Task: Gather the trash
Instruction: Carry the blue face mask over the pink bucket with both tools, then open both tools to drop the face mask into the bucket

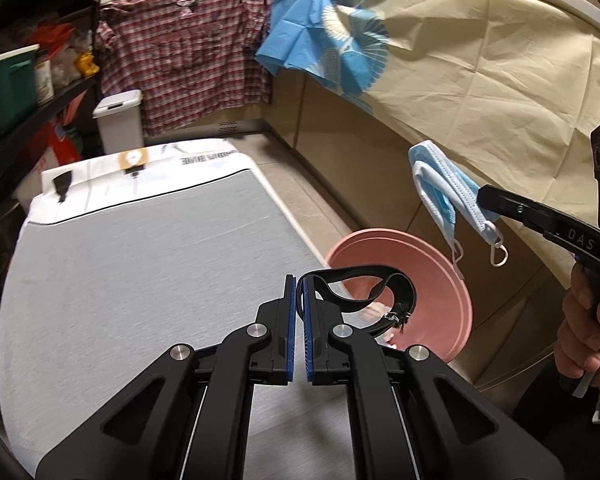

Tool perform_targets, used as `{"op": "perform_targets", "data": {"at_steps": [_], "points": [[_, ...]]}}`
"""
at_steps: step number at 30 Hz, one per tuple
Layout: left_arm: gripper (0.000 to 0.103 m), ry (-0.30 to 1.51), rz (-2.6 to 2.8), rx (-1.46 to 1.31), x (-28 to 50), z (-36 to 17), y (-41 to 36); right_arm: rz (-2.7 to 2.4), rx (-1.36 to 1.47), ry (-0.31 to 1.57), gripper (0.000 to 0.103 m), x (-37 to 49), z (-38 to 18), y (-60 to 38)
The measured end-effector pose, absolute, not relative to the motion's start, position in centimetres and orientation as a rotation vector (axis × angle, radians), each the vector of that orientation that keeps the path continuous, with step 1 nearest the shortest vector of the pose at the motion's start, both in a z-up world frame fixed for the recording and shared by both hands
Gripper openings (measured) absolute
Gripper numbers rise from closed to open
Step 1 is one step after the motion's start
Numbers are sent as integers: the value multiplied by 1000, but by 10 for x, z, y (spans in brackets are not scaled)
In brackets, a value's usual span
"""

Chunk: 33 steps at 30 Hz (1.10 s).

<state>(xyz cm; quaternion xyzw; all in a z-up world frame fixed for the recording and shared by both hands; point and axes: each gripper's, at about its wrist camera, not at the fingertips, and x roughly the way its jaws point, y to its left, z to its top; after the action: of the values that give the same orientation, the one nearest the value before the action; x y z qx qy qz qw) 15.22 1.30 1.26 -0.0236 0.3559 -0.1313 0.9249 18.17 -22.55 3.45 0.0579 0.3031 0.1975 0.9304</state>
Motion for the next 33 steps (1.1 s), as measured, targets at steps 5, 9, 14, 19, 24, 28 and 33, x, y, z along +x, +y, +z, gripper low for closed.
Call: {"op": "perform_targets", "data": {"at_steps": [5, 9, 14, 19, 24, 28, 33], "points": [[3, 738, -303, -29, 163, 12, -16, 337, 108, 635, 2, 185, 32, -238], [3, 753, -326, -9, 173, 9, -39, 305, 105, 644, 2, 187, 30, -245], [4, 772, -384, 6, 185, 4, -69, 283, 111, 657, 3, 192, 26, -249], [30, 754, -419, 37, 181, 4, -87, 245, 137, 690, 13, 199, 19, -257], [30, 754, -404, 33, 173, 2, -76, 225, 152, 685, 36, 199, 19, -260], [30, 730, -367, 9, 158, 10, -59, 221, 164, 666, 39, 188, 23, -263], [45, 672, -296, -35, 124, 26, -41, 209, 178, 614, 53, 155, 31, -267]]}}
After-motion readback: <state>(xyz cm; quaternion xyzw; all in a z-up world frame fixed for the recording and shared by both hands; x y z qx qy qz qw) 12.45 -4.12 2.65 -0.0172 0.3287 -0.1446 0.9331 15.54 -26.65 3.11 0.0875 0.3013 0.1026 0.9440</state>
